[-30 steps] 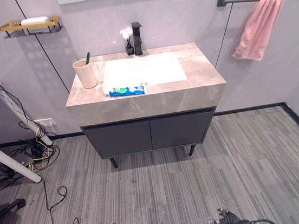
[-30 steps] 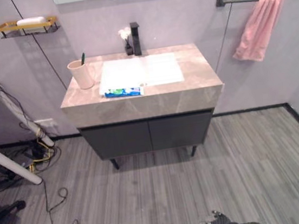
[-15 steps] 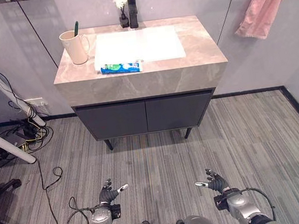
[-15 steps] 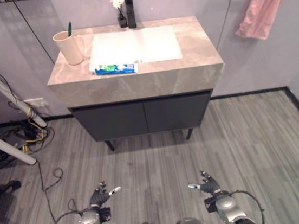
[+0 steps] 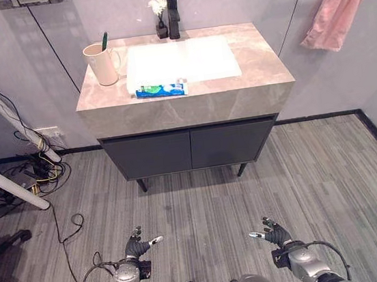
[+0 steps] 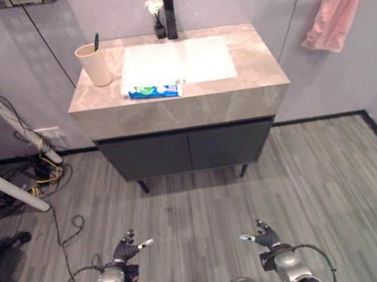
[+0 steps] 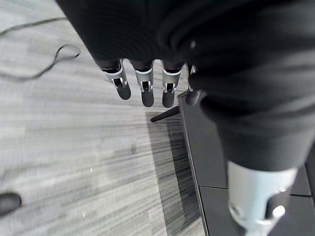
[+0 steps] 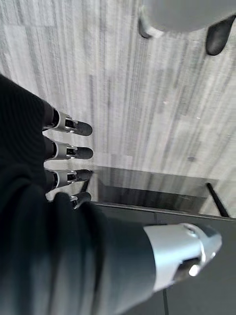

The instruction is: Put brush and paste in cup on sink, flatten towel.

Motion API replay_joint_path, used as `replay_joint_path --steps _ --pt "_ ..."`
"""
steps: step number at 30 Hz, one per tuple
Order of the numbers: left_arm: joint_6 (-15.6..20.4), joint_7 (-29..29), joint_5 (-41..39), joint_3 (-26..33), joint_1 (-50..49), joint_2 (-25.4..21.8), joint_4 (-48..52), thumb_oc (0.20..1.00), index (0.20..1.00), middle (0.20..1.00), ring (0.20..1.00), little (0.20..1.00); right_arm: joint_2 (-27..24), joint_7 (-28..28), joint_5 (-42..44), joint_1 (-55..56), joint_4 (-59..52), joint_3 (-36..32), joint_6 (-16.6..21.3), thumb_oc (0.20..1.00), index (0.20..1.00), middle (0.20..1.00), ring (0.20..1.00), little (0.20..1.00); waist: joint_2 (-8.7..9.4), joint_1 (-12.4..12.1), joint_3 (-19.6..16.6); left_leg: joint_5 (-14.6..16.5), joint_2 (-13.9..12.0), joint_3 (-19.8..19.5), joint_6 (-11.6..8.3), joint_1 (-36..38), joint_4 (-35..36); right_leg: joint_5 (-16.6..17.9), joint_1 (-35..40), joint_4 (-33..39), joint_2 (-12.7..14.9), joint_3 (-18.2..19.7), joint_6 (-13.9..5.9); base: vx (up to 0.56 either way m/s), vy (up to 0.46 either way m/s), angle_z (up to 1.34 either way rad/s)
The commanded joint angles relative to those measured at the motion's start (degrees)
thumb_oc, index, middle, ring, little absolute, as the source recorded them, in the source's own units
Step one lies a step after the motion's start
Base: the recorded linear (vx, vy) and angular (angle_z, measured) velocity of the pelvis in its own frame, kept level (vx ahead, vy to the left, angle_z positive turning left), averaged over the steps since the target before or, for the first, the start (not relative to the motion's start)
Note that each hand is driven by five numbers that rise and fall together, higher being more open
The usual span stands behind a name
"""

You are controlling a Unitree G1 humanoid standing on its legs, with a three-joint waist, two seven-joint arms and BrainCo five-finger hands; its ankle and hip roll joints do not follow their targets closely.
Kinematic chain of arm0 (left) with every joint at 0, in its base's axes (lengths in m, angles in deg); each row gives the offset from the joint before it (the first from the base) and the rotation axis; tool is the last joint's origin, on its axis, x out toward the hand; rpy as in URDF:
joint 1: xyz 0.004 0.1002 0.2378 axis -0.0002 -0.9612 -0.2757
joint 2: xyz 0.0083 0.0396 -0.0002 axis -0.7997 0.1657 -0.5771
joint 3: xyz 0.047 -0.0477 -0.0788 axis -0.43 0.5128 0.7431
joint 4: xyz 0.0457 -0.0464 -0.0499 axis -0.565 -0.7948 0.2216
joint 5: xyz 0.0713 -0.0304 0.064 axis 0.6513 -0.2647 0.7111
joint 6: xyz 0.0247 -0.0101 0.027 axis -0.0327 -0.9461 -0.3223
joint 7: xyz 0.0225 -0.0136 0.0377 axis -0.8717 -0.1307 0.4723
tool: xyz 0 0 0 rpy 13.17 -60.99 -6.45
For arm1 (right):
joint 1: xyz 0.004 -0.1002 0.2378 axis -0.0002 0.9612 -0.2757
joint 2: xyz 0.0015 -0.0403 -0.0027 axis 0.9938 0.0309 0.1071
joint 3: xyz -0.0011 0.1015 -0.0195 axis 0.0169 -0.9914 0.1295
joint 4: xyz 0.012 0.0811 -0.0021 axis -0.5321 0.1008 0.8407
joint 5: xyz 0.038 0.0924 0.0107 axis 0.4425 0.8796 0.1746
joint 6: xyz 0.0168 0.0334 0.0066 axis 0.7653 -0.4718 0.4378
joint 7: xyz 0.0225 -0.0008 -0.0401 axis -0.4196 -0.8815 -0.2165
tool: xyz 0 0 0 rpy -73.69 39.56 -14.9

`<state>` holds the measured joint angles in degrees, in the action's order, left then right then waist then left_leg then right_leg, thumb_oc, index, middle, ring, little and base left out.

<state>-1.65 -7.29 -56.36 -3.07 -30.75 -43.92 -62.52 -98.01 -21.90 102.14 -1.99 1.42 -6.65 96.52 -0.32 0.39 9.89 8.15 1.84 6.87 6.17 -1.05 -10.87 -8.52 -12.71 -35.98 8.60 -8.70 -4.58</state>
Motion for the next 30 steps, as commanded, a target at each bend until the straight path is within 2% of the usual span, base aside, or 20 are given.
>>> replay_joint_path --steps 1,4,5,7,8,11,12,13,14,17,18,20,21,22,23,24,26,28,29,30 --pt "1.5 -0.6 2.1 -0.1 1.2 -2.8 3.2 1.0 1.0 1.0 1.0 1.0 -1.6 -0.2 0.4 -0.5 -1.7 -1.6 1.6 1.0 1.0 1.0 1.0 1.0 0.85 -0.1 1.1 -0.5 0.8 -1.4 -2.09 6.3 6.6 17.4 -3.2 10.1 2.2 3.5 -5.18 0.22 0.048 -0.04" --pt "1.8 0.3 1.0 0.1 3.5 -2.4 0.7 1.0 1.0 1.0 1.0 1.0 -1.6 0.6 1.0 -1.7 -0.5 -2.1 1.9 1.0 1.0 1.0 1.0 1.0 2.21 1.0 1.9 0.4 2.4 -2.2 -2.79 8.0 8.0 21.1 -5.0 24.7 3.7 0.4 -6.4 0.22 -0.022 0.07" --pt "1.9 0.7 0.8 0.0 4.5 -2.4 0.2 1.0 1.0 1.0 1.0 1.0 -1.5 1.2 0.9 -2.1 -0.1 -2.1 1.9 1.0 1.0 1.0 1.0 1.0 2.63 1.7 2.2 0.9 2.7 -2.9 -3.11 8.7 8.1 22.6 -5.5 29.1 3.4 1.2 -7.07 0.17 -0.048 0.08" --pt "2.0 0.7 0.8 -0.3 4.7 -2.3 0.4 1.0 1.0 1.0 1.0 1.0 -1.5 1.4 0.8 -2.4 -0.1 -2.1 1.8 1.0 1.0 1.0 1.0 1.0 2.53 1.9 2.6 1.3 2.4 -3.4 -3.42 9.4 8.2 23.1 -4.9 31.0 3.0 1.5 -7.46 0.21 -0.045 0.2" --pt "2.2 1.2 0.7 -0.6 5.4 -1.9 -0.7 1.0 1.0 1.0 1.0 1.0 -1.3 1.9 0.8 -2.9 0.8 -2.2 1.7 1.0 1.0 1.0 1.0 1.0 2.75 2.7 2.5 1.9 2.0 -4.1 -3.93 10.3 8.5 24.2 -5.6 33.7 2.3 3.8 -8.01 0.24 -0.049 0.32" --pt "2.2 1.4 0.4 -0.6 5.5 -1.8 -0.8 1.0 1.0 1.0 1.0 1.0 -1.4 1.9 0.7 -2.9 0.7 -2.2 1.6 1.0 1.0 1.0 1.0 1.0 2.86 3.0 2.2 2.1 2.0 -4.6 -4.09 10.8 8.7 24.2 -5.6 33.2 1.4 5.2 -8.17 0.18 -0.033 0.48" --pt "2.0 1.2 0.3 -0.8 5.6 -1.6 -0.9 1.0 1.0 1.0 1.0 1.0 -1.4 1.8 0.6 -2.4 0.6 -2.3 1.6 1.0 1.0 1.0 1.0 1.0 2.87 3.0 1.8 2.1 1.8 -5.3 -4.4 11.2 8.7 22.7 -5.0 33.0 0.9 5.8 -7.63 0.18 -0.027 0.44" --pt "2.2 1.3 0.0 -1.0 5.7 -1.2 -1.3 1.0 1.0 1.0 1.0 1.0 -1.6 1.9 0.7 -2.3 0.9 -2.3 1.6 1.0 1.0 1.0 1.0 1.0 2.99 3.3 1.3 2.7 2.0 -5.8 -4.34 11.6 8.7 23.3 -5.4 32.1 0.4 7.0 -7.29 0.42 -0.096 0.39" --pt "1.9 1.2 -0.7 -1.1 6.0 -0.6 -2.8 1.0 1.0 1.0 1.0 1.0 -2.0 2.0 1.1 -2.1 1.4 -2.4 1.5 1.0 1.0 1.0 1.0 1.0 2.46 4.1 0.1 2.6 1.0 -7.5 -5.07 12.8 8.6 21.3 -5.9 29.7 -1.7 7.8 -6.38 0.46 -0.117 0.38" --pt "1.7 0.7 -2.1 -1.0 5.8 0.1 -3.6 1.0 1.0 1.0 1.0 1.0 -2.4 1.7 0.7 -1.0 1.7 -2.4 1.4 1.0 1.0 1.0 1.0 1.0 1.18 5.3 -1.4 1.4 -1.6 -9.4 -6.8 14.7 7.7 17.2 -6.2 25.8 -3.6 6.2 -4.37 0.45 -0.144 0.25" --pt "1.6 0.5 -2.0 -1.1 5.6 0.3 -3.8 1.0 1.0 1.0 1.0 1.0 -2.6 1.5 0.3 -0.5 2.1 -2.3 1.4 1.0 1.0 1.0 1.0 1.0 0.77 5.5 -1.9 -0.1 -2.5 -9.8 -7.79 14.9 6.7 16.2 -5.6 25.4 -4.4 5.5 -3.71 0.41 -0.165 0.24" --pt "1.5 0.3 -2.0 -1.3 5.6 0.4 -4.6 1.0 1.0 1.0 1.0 1.0 -3.1 1.4 -0.4 0.3 2.5 -2.2 1.4 1.0 1.0 1.0 1.0 1.0 0.41 6.0 -2.2 -6.7 -4.3 -9.2 -11.08 12.1 -1.3 14.8 -3.2 25.7 -5.5 3.9 -2.18 0.38 -0.221 0.35" --pt "1.4 0.0 -2.4 -1.9 6.2 0.2 -4.3 1.0 1.0 1.0 1.0 1.0 -3.5 1.6 -0.5 0.4 2.6 -1.7 1.5 1.0 1.0 1.0 1.0 1.0 1.59 5.8 -1.3 -12.7 -5.3 -7.5 -13.06 5.7 -12.6 13.7 -0.3 27.0 -5.3 3.2 -0.51 0.24 -0.19 0.34" --pt "1.4 0.0 -2.4 -1.9 6.2 0.2 -4.3 1.0 1.0 1.0 1.0 1.0 -3.5 1.6 -0.5 0.3 2.6 -1.7 1.5 1.0 1.0 1.0 1.0 1.0 1.5 5.9 -1.4 -12.6 -5.4 -7.7 -13.09 5.4 -13.0 13.7 -0.4 27.0 -5.3 3.0 -0.49 0.22 -0.203 0.32" --pt "1.3 0.0 -2.3 -2.1 6.8 0.0 -4.1 1.0 1.0 1.0 1.0 1.0 -4.1 1.9 -1.0 0.3 2.4 -1.4 1.5 1.0 1.0 1.0 1.0 1.0 2.2 5.3 -0.2 -14.2 -5.1 -7.2 -13.17 2.2 -18.1 13.3 1.1 27.6 -5.2 2.9 0.4 0.18 -0.181 0.33" --pt "1.2 0.1 -2.0 -2.5 7.4 -0.3 -3.8 1.0 1.0 1.0 1.0 1.0 -4.6 2.3 -2.2 0.3 3.0 -1.0 1.3 1.0 1.0 1.0 1.0 1.0 3.26 4.7 1.0 -14.0 -5.8 -4.2 -12.07 -2.0 -22.3 12.1 2.8 28.3 -4.4 2.4 1.27 0.27 -0.21 0.17" --pt "1.2 0.2 -1.8 -2.7 7.6 -0.4 -3.8 1.0 1.0 1.0 1.0 1.0 -4.8 2.4 -2.6 0.3 3.7 -1.1 1.3 1.0 1.0 1.0 1.0 1.0 3.4 4.5 1.3 -12.8 -6.7 -2.6 -11.45 -3.4 -21.4 11.8 3.8 28.7 -4.4 2.5 1.2 0.21 -0.081 0.03" --pt "1.5 0.3 -1.2 -2.9 7.5 -0.5 -4.1 1.0 1.0 1.0 1.0 1.0 -5.1 2.4 -2.0 1.3 4.6 -2.2 1.3 1.0 1.0 1.0 1.0 1.0 3.57 3.6 1.2 -7.5 -6.6 1.1 -10.04 -7.4 -10.7 10.7 7.4 31.5 -3.4 3.0 -0.35 0.33 0.048 0.18" --pt "1.5 0.3 -1.2 -2.9 7.5 -0.5 -4.1 1.0 1.0 1.0 1.0 1.0 -5.1 2.4 -2.0 1.3 4.6 -2.2 1.3 1.0 1.0 1.0 1.0 1.0 3.66 3.6 1.1 -7.7 -6.4 1.1 -10.02 -7.4 -10.5 10.8 7.3 31.5 -3.3 3.0 -0.37 0.44 0.168 0.27" --pt "1.9 0.6 -1.2 -2.7 7.2 -0.5 -4.4 1.0 1.0 1.0 1.0 1.0 -5.2 2.4 -2.5 1.7 4.5 -2.0 1.4 1.0 1.0 1.0 1.0 1.0 2.85 2.6 0.6 -9.5 -7.7 0.9 -10.05 -9.7 1.1 10.0 9.0 32.8 -3.3 3.5 -1.19 0.37 0.199 0.2"
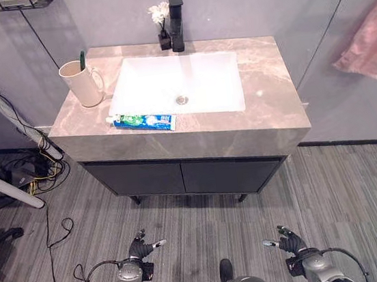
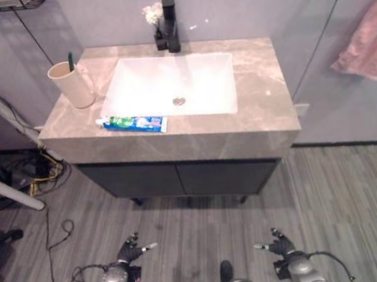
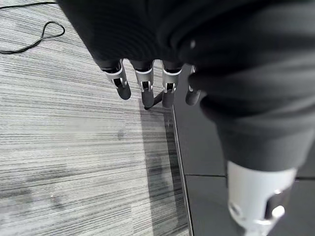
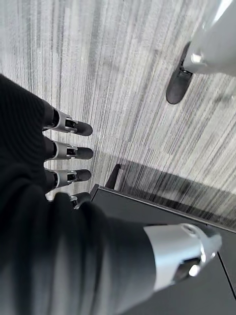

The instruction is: Put brush and paste in cup on sink, flatten towel.

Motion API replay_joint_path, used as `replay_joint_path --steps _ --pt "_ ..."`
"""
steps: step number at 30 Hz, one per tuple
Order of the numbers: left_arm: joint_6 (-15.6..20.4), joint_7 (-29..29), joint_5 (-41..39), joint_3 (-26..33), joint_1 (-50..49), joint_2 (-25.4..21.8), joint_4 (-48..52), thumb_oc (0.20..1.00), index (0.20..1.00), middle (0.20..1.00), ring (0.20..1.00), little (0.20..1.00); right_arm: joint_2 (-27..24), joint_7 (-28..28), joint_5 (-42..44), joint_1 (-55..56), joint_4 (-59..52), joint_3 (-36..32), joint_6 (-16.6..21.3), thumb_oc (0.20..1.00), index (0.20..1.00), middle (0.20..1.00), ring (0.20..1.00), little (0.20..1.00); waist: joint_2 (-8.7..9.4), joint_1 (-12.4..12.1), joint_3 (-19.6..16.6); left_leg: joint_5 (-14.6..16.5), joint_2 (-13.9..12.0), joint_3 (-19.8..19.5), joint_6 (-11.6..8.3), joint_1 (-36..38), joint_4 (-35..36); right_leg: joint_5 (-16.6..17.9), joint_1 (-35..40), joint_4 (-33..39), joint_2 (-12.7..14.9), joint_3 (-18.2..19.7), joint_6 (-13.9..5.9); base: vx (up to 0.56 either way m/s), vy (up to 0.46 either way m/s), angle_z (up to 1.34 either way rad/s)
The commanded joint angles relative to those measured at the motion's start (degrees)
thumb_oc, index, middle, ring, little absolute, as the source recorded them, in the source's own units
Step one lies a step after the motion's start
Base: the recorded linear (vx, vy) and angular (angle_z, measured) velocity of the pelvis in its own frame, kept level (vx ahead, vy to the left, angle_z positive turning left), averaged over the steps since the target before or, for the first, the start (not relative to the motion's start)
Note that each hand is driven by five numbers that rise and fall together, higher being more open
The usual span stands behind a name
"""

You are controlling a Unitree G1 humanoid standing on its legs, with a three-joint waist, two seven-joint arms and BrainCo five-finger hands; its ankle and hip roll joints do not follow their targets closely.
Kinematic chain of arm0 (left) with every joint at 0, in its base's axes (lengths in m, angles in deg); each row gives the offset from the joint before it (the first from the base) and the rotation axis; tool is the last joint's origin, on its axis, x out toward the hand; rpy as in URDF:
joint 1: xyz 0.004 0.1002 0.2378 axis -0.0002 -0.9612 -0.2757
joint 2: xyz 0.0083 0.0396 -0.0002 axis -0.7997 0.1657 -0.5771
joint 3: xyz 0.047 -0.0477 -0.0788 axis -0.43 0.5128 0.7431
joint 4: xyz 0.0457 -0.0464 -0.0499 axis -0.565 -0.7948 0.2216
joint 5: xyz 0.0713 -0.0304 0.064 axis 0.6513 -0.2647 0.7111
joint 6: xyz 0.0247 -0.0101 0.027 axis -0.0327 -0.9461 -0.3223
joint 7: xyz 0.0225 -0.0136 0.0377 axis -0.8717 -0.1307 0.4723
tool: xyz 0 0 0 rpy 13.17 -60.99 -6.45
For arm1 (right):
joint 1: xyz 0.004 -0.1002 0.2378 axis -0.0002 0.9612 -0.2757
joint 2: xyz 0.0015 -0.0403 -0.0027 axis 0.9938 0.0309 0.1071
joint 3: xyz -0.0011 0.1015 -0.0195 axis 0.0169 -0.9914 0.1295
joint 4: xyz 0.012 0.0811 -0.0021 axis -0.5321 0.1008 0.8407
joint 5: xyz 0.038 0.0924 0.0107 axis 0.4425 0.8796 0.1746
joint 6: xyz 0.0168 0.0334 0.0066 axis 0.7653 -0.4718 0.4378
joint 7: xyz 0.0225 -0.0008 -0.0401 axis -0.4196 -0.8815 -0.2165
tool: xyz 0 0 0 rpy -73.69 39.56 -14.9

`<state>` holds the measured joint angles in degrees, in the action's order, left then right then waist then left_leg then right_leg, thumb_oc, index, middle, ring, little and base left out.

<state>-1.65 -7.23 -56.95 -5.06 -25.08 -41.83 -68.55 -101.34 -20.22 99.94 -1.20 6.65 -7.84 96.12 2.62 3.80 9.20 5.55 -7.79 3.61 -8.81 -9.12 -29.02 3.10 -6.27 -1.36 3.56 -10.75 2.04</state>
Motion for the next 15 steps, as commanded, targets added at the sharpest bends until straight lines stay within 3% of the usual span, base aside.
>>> replay_joint_path --steps 1,2,3,5,7,10,11,12,15 --pt "1.9 0.7 -0.6 -0.4 1.5 -2.7 1.3 1.0 1.0 1.0 1.0 1.0 -1.8 0.9 -0.8 1.0 -0.4 -0.7 1.9 1.0 1.0 1.0 1.0 1.0 -0.91 -1.3 1.1 -10.7 1.1 3.4 4.12 -2.4 24.5 -2.2 3.8 -1.1 1.3 5.8 -7.91 0.53 0.273 0.15" --pt "2.1 0.8 -0.6 -0.2 1.5 -2.8 0.9 1.0 1.0 1.0 1.0 1.0 -1.8 0.9 -1.1 1.0 -0.1 -0.6 2.0 1.0 1.0 1.0 1.0 1.0 -1.4 -1.9 1.0 -14.4 0.2 2.8 3.31 -3.2 30.6 -2.9 5.6 -0.1 1.2 6.1 -8.11 0.45 0.226 0.02" --pt "2.3 1.0 -0.6 0.0 1.4 -3.0 0.8 1.0 1.0 1.0 1.0 1.0 -1.8 0.9 -1.4 0.9 -0.1 -0.4 2.2 1.0 1.0 1.0 1.0 1.0 -1.65 -2.8 0.6 -15.6 -0.3 1.3 2.76 -5.6 34.0 -3.3 6.9 0.7 1.2 7.2 -8.31 0.45 0.214 -0.27" --pt "2.3 1.1 -0.6 0.0 1.3 -3.2 0.3 1.0 1.0 1.0 1.0 1.0 -1.7 1.0 -1.9 0.6 -0.1 -0.2 2.2 1.0 1.0 1.0 1.0 1.0 -2.01 -3.3 -0.1 -16.9 -1.0 0.2 1.63 -7.0 34.0 -4.4 9.5 0.9 1.8 8.4 -8.83 0.44 0.24 -0.47" --pt "2.4 0.8 -0.8 0.7 0.2 -3.8 1.0 1.0 1.0 1.0 1.0 1.0 -1.4 0.7 -2.4 0.5 -0.4 -0.1 1.8 1.0 1.0 1.0 1.0 1.0 -2.47 -4.7 -1.2 -17.9 -0.4 -3.0 2.26 -4.8 33.1 -6.3 11.4 -0.3 2.2 10.3 -9.3 0.37 0.255 -0.51" --pt "2.3 0.5 -1.2 0.9 -0.2 -4.2 1.3 1.0 1.0 1.0 1.0 1.0 -1.3 0.4 -2.5 0.2 -0.4 0.1 1.7 1.0 1.0 1.0 1.0 1.0 -2.3 -5.0 -1.3 -17.2 0.5 -4.2 2.81 -4.4 32.3 -7.0 11.5 -1.4 2.9 11.3 -9.42 0.22 0.21 -0.64" --pt "2.4 0.1 -2.3 1.5 -1.4 -5.0 2.9 1.0 1.0 1.0 1.0 1.0 -0.9 0.1 -2.0 0.0 -1.8 -0.7 1.7 1.0 1.0 1.0 1.0 1.0 -1.69 -5.0 -1.3 -14.5 2.4 -4.5 4.43 -5.8 27.3 -6.5 11.2 -6.5 5.3 12.5 -10.36 0.24 0.265 -0.68" --pt "2.4 0.1 -2.3 1.5 -1.4 -5.0 3.0 1.0 1.0 1.0 1.0 1.0 -0.9 0.1 -2.0 0.1 -1.8 -0.7 1.7 1.0 1.0 1.0 1.0 1.0 -1.61 -5.1 -1.3 -14.4 2.5 -4.4 4.47 -5.8 27.1 -6.5 11.2 -6.5 5.4 12.6 -10.4 0.32 0.398 -0.39" --pt "2.4 -0.4 -1.2 1.7 -3.9 -6.2 6.6 1.0 1.0 1.0 1.0 1.0 -0.3 -0.4 -1.3 -0.1 -3.1 -1.6 1.6 1.0 1.0 1.0 1.0 1.0 -1.55 -5.6 -0.8 -11.0 4.7 -2.6 7.74 -4.7 23.9 0.0 5.4 -17.2 8.1 13.9 -10.67 0.2 0.356 -0.14"
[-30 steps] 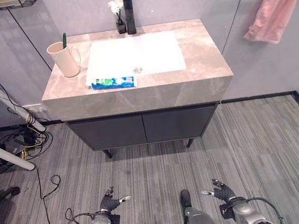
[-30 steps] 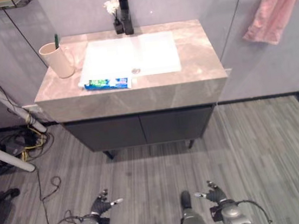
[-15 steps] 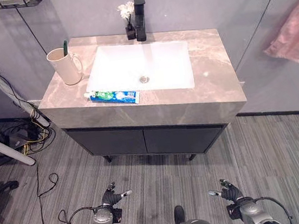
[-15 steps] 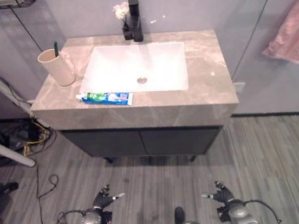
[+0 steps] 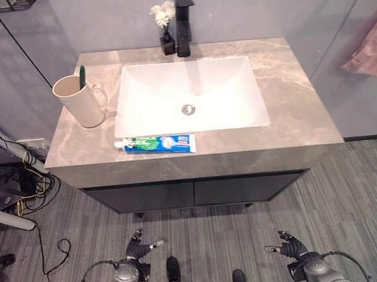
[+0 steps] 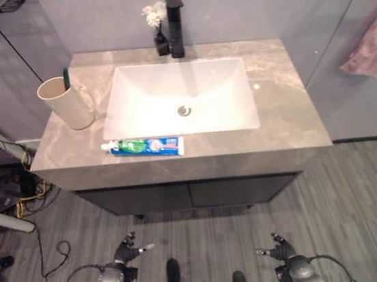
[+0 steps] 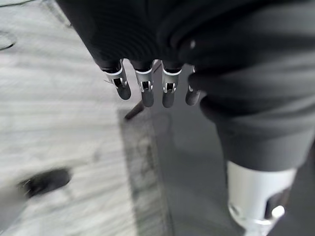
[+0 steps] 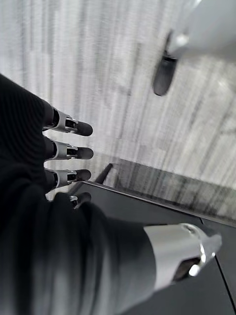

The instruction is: Put brush and paste in cup on sink, flatten towel.

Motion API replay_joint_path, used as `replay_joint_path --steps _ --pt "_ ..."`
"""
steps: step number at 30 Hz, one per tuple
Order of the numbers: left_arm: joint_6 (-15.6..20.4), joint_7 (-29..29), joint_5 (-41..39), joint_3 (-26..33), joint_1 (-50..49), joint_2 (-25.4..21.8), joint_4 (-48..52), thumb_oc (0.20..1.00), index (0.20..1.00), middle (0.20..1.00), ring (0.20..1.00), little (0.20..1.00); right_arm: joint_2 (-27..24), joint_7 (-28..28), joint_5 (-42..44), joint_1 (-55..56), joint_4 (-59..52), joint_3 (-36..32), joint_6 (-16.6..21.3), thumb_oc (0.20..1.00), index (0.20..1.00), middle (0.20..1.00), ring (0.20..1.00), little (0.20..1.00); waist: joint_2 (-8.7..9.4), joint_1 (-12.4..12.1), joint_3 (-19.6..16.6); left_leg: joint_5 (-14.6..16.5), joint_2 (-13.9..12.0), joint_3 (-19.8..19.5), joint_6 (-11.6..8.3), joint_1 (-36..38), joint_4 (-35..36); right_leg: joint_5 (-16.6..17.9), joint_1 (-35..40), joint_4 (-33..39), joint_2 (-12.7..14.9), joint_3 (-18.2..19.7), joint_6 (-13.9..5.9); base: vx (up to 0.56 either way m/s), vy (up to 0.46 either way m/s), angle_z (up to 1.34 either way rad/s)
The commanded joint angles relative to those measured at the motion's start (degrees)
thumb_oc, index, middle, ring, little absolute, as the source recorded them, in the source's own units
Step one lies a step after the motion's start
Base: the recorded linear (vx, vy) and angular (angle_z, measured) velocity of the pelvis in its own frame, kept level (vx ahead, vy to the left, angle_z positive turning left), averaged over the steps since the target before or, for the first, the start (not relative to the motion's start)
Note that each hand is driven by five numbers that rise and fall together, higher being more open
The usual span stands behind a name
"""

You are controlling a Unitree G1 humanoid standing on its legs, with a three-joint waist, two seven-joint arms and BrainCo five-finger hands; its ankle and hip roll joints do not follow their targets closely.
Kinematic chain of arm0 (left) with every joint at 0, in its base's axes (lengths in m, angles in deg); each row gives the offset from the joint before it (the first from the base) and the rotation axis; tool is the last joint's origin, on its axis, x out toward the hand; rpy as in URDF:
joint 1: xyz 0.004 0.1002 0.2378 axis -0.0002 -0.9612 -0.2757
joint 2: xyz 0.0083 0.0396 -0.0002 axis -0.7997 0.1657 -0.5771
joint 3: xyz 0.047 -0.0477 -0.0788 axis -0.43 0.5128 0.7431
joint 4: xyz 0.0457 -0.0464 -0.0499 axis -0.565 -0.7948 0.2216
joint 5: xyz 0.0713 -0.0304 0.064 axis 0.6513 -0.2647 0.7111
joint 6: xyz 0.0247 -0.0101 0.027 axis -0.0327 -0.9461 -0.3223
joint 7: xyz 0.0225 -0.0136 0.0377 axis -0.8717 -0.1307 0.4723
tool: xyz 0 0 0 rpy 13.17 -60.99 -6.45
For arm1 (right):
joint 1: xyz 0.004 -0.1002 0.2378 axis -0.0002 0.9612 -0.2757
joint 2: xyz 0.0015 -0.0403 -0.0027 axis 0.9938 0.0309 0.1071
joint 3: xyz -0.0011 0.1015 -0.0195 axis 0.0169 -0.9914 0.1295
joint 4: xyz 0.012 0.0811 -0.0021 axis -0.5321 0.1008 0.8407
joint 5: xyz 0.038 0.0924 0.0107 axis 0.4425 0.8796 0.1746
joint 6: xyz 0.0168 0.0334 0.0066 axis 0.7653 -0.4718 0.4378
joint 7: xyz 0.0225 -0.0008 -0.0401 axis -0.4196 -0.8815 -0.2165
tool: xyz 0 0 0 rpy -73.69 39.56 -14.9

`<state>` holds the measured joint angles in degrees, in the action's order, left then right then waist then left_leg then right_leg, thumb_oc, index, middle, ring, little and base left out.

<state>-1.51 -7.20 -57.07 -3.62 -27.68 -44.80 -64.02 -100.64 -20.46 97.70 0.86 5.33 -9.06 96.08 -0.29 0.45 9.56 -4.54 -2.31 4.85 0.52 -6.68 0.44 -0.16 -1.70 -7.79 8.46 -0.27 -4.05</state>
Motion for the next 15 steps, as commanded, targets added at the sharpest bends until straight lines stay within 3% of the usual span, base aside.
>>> replay_joint_path --steps 1,4,5,6,7,8,10,11,12,15 --pt "2.1 -0.7 -0.5 0.4 -2.6 -4.0 4.5 1.0 1.0 1.0 1.0 1.0 -0.7 -0.5 -0.2 -2.5 -3.2 0.4 1.4 1.0 1.0 1.0 1.0 1.0 0.79 -2.6 -0.4 0.4 0.9 -2.7 0.17 -4.6 -4.8 9.2 -1.8 -16.9 4.9 0.6 -4.01 0.23 0.385 -0.5" --pt "2.0 -1.1 -0.4 0.8 -3.9 -5.0 6.8 1.0 1.0 1.0 1.0 1.0 -0.8 -0.6 -1.1 -2.3 -5.9 1.0 1.4 1.0 1.0 1.0 1.0 1.0 -0.03 -2.4 0.6 1.2 1.6 -2.6 1.18 -1.9 -3.5 10.7 -4.6 -22.5 4.5 -1.8 -4.05 0.19 0.299 -0.17" --pt "1.9 -2.1 -0.2 0.7 -5.3 -5.2 8.6 1.0 1.0 1.0 1.0 1.0 -1.3 -1.0 -1.6 -1.7 -7.9 1.4 1.6 1.0 1.0 1.0 1.0 1.0 -0.97 -1.2 1.3 1.4 2.0 -4.0 1.63 -0.4 -2.6 7.6 -8.4 -24.2 -1.2 -0.5 -3.78 0.19 0.25 0.05" --pt "1.9 -2.1 -0.2 0.8 -5.4 -5.2 8.7 1.0 1.0 1.0 1.0 1.0 -1.3 -1.0 -1.6 -1.7 -8.0 1.4 1.5 1.0 1.0 1.0 1.0 1.0 -0.81 -1.2 1.5 1.5 2.2 -4.0 1.64 -0.2 -2.6 7.3 -8.4 -24.5 -1.0 -0.5 -3.79 0.18 0.197 0.03" --pt "1.9 -2.2 0.1 0.9 -5.5 -5.5 8.1 1.0 1.0 1.0 1.0 1.0 -1.4 -1.1 -1.3 -1.6 -8.3 1.4 1.7 1.0 1.0 1.0 1.0 1.0 -0.74 -1.4 1.6 1.6 2.3 -3.6 1.69 0.5 -2.0 6.1 -9.7 -22.5 -1.0 -2.9 -3.56 0.17 0.093 0.24" --pt "1.8 -2.0 0.8 0.6 -5.4 -5.2 6.6 1.0 1.0 1.0 1.0 1.0 -1.1 -0.8 -1.1 -2.0 -8.8 1.3 1.7 1.0 1.0 1.0 1.0 1.0 -0.37 -1.6 1.7 1.7 2.5 -3.5 1.19 1.7 -0.8 5.2 -9.4 -15.5 1.8 -8.8 -3.87 0.22 0.085 0.24" --pt "2.0 -2.1 1.6 -0.1 -4.8 -4.9 5.0 1.0 1.0 1.0 1.0 1.0 -1.1 -1.0 -1.2 -2.6 -8.2 1.9 1.6 1.0 1.0 1.0 1.0 1.0 0.15 -0.9 1.8 2.2 2.7 -4.6 0.74 2.5 -0.6 5.0 -9.9 -7.8 0.5 -6.3 -4.39 0.17 -0.03 -0.08" --pt "2.0 -2.1 1.7 -0.1 -4.7 -4.9 4.9 1.0 1.0 1.0 1.0 1.0 -1.1 -1.0 -1.2 -2.6 -8.1 1.9 1.7 1.0 1.0 1.0 1.0 1.0 0.1 -0.9 2.0 2.3 2.6 -4.6 0.72 2.7 -0.6 5.0 -9.6 -7.6 0.4 -6.4 -4.38 0.16 -0.106 0.0" --pt "2.2 -1.6 2.9 -0.6 -4.2 -4.5 3.2 1.0 1.0 1.0 1.0 1.0 -0.9 -0.8 -1.5 -3.0 -6.7 2.2 1.6 1.0 1.0 1.0 1.0 1.0 1.32 -1.0 1.9 3.8 3.3 -5.1 0.06 2.6 -2.1 5.1 -7.0 -0.4 0.8 -5.4 -4.83 0.1 -0.072 0.31" --pt "2.7 -1.5 4.1 -1.2 -4.3 -4.0 2.8 1.0 1.0 1.0 1.0 1.0 -1.0 -0.8 -1.7 -3.9 -3.0 2.5 1.6 1.0 1.0 1.0 1.0 1.0 1.99 -2.2 0.9 3.8 3.3 -5.5 -0.51 2.4 -1.9 5.0 -3.4 4.6 0.6 -6.6 -4.61 0.1 -0.099 0.36"
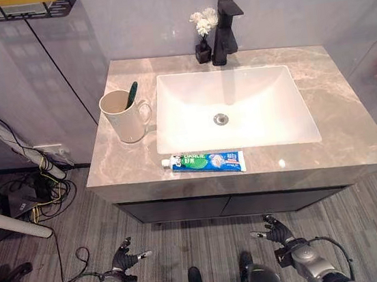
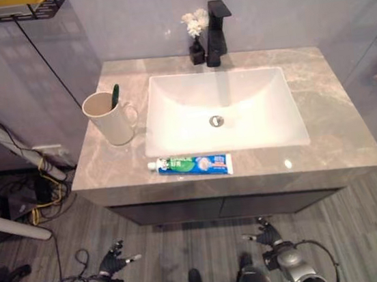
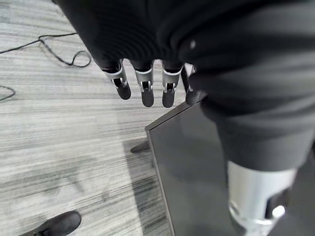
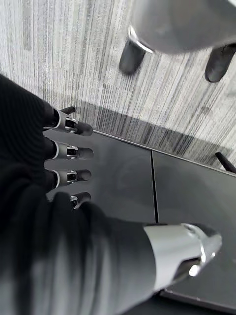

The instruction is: Put brush and paste in cup on sink, flatten towel.

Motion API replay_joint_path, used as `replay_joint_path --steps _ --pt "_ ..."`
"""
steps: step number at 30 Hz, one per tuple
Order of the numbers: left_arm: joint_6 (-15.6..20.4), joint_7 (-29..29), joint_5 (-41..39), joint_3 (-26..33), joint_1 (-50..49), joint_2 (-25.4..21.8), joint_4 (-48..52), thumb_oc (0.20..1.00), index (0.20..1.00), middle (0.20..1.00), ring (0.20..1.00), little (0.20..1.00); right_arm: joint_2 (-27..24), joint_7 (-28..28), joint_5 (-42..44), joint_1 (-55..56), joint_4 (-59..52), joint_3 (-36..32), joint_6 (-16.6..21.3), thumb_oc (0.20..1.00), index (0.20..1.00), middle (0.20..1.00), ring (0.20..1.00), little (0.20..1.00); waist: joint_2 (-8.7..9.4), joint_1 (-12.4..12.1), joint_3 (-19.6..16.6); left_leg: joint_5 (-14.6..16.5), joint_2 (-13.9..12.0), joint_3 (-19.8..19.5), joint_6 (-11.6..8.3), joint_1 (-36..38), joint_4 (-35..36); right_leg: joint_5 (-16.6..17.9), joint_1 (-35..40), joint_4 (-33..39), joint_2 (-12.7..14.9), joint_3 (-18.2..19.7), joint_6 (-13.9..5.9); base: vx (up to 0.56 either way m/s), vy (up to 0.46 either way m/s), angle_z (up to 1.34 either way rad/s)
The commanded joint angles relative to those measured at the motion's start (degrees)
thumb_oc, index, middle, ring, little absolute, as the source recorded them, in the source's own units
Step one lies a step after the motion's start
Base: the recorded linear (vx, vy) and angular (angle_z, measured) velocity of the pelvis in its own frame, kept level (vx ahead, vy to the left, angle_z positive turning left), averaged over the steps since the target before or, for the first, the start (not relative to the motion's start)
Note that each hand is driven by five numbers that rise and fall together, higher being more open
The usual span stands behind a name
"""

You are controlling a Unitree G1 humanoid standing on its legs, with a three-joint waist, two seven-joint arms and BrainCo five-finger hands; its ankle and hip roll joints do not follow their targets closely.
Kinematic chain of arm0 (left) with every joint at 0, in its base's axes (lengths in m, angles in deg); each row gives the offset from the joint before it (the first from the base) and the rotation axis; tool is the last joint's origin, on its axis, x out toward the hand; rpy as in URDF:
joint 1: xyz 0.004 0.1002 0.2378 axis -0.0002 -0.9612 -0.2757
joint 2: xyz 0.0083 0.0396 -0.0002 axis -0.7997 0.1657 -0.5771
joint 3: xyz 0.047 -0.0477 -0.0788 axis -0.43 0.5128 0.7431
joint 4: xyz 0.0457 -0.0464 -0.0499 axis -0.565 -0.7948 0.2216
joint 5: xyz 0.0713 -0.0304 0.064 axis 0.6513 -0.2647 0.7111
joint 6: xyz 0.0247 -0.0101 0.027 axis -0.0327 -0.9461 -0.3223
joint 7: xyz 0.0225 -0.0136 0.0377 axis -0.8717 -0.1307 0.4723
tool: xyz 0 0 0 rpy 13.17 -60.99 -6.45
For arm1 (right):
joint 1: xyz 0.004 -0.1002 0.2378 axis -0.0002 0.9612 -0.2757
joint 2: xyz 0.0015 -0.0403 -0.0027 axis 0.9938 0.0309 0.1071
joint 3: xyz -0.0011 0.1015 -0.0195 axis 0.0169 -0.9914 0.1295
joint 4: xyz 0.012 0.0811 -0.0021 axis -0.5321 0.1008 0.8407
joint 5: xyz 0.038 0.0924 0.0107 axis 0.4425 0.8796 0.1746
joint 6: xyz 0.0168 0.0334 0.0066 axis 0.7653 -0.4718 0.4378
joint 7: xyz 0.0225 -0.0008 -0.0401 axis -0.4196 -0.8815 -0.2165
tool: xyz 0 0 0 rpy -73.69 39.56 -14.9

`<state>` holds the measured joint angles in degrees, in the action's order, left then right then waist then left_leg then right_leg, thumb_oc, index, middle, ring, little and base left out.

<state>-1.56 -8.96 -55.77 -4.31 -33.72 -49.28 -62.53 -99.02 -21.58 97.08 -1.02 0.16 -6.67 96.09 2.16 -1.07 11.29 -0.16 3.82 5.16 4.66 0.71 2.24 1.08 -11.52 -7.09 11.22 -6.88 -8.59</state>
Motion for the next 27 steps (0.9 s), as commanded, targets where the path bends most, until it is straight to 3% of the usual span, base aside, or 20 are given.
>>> replay_joint_path --steps 1,5,9,14,16,18,19,27 --pt "3.0 0.5 2.4 0.1 1.2 0.7 1.6 1.0 1.0 1.0 1.0 1.0 -2.9 0.5 -1.7 -2.6 3.6 0.2 1.6 1.0 1.0 1.0 1.0 1.0 -0.35 -1.5 -1.4 -0.7 -3.0 -6.0 -4.93 -4.9 -3.3 4.1 7.4 5.4 -2.1 -1.4 -0.19 0.1 -0.13 0.34" --pt "4.8 0.8 2.7 0.9 -2.0 -1.3 8.3 1.0 1.0 1.0 1.0 1.0 -3.9 0.9 -2.2 -2.6 5.0 -0.5 2.0 1.0 1.0 1.0 1.0 1.0 -0.18 -3.2 -1.9 -1.1 -3.4 -7.4 -5.53 -5.2 -2.8 4.2 8.8 7.3 -2.3 -2.6 -0.07 0.06 -0.1 0.11" --pt "9.1 2.0 6.5 3.9 -11.2 -8.2 22.7 1.0 1.0 1.0 1.0 1.0 -4.7 1.5 0.3 -1.2 6.6 -4.6 3.8 1.0 1.0 1.0 1.0 1.0 -0.04 -5.9 -1.8 -1.9 -4.2 -9.5 -6.59 -5.0 -1.1 3.9 11.0 9.8 -2.6 -4.8 -0.26 0.05 -0.111 0.24" --pt "11.3 3.8 10.2 6.6 -15.6 -12.7 30.2 1.0 1.0 1.0 1.0 1.0 -4.1 2.0 1.3 -1.0 9.5 -6.1 4.4 1.0 1.0 1.0 1.0 1.0 -0.39 -7.5 -1.8 -2.3 -4.5 -10.3 -7.13 -5.1 -0.5 3.5 11.3 10.0 -2.7 -5.6 -0.34 0.03 -0.073 0.12" --pt "13.7 7.1 14.0 12.9 -21.0 -18.8 40.6 1.0 1.0 1.0 1.0 1.0 -4.4 2.5 0.3 -0.4 12.1 -7.0 4.6 1.0 1.0 1.0 1.0 1.0 -1.3 -9.3 -1.9 -2.2 -4.5 -11.8 -7.52 -5.2 -0.3 2.8 12.0 9.9 -2.6 -6.8 -0.3 0.07 -0.097 0.17" --pt "14.0 8.1 15.0 14.8 -22.3 -20.0 42.8 1.0 1.0 1.0 1.0 1.0 -4.4 2.8 -0.3 -0.1 12.7 -7.0 4.6 1.0 1.0 1.0 1.0 1.0 -1.47 -9.4 -2.0 -2.2 -4.5 -12.3 -7.62 -5.1 -0.4 2.7 12.1 9.9 -2.6 -7.1 -0.25 0.04 -0.051 0.25" --pt "14.7 10.3 16.3 18.6 -23.3 -21.7 45.7 1.0 1.0 1.0 1.0 1.0 -4.7 3.2 -1.3 0.3 13.1 -7.3 4.4 1.0 1.0 1.0 1.0 1.0 -2.12 -10.1 -2.1 -2.3 -4.4 -13.0 -7.84 -5.2 -0.4 2.3 12.2 9.7 -2.5 -7.7 -0.2 0.03 -0.046 0.29" --pt "15.6 14.3 14.5 29.0 -21.5 -23.1 55.4 1.0 1.0 1.0 1.0 1.0 -5.1 3.3 -2.2 2.7 12.0 -7.8 3.3 1.0 1.0 1.0 1.0 1.0 -4.36 -9.4 -2.8 -2.7 -4.5 -13.5 -8.49 -4.8 0.7 1.9 12.7 10.0 -2.3 -8.7 -0.05 0.03 -0.027 0.18"
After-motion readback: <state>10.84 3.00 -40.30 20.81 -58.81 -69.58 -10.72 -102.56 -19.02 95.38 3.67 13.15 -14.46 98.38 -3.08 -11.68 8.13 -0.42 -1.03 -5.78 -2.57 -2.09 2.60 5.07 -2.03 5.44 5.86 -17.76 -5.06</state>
